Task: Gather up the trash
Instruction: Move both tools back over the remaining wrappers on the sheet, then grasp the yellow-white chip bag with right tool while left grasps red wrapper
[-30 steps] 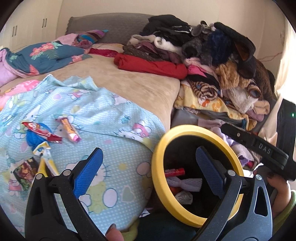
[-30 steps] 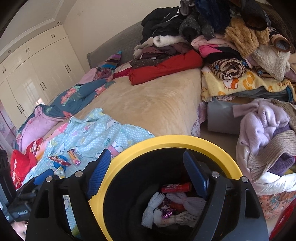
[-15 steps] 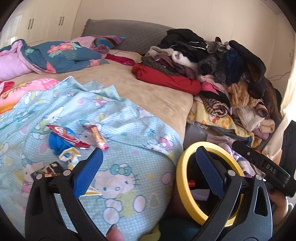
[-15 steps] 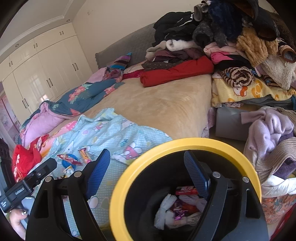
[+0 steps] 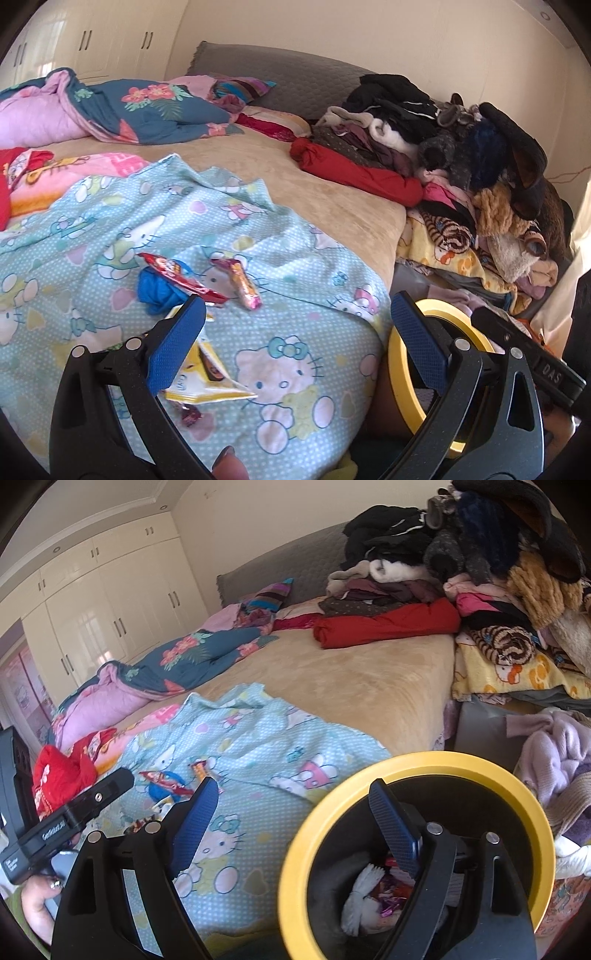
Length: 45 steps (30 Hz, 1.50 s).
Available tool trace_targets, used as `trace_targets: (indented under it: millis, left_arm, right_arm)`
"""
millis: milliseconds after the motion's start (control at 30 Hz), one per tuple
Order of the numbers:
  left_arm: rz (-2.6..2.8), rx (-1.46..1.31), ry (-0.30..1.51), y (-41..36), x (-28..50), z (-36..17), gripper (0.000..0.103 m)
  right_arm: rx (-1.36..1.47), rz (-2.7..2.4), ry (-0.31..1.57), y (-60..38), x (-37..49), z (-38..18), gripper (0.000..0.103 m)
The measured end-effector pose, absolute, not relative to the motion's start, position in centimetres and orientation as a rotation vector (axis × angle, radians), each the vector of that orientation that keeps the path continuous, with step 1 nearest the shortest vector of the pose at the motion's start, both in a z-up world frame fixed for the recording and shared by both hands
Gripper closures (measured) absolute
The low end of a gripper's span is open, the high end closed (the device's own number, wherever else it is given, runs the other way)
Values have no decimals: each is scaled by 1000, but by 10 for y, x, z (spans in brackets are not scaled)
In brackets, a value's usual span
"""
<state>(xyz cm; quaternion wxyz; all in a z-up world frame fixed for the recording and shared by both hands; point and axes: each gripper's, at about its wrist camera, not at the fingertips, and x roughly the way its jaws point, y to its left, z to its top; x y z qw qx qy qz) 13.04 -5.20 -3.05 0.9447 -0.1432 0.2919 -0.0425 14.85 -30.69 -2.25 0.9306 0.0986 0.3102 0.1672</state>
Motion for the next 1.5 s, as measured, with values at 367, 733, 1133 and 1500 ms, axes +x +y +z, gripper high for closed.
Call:
trace_targets:
  millis: [367,733,1133,1500]
  left_arm:
    - [-15,-354,574,-9,128,-32,11]
    - [55,-438,553,42,125,-36,11]
    - [87,-500,557,77,125,-49,11]
    - [70,-525,597,93,139,-66,16]
  right_arm:
    - [139,419,654,-260,139,-24,21]
    - [69,516,703,-200,133,-36,21]
    - [37,570,775,-155,136,-57,21]
    - [82,582,875,-118,165,-86,21]
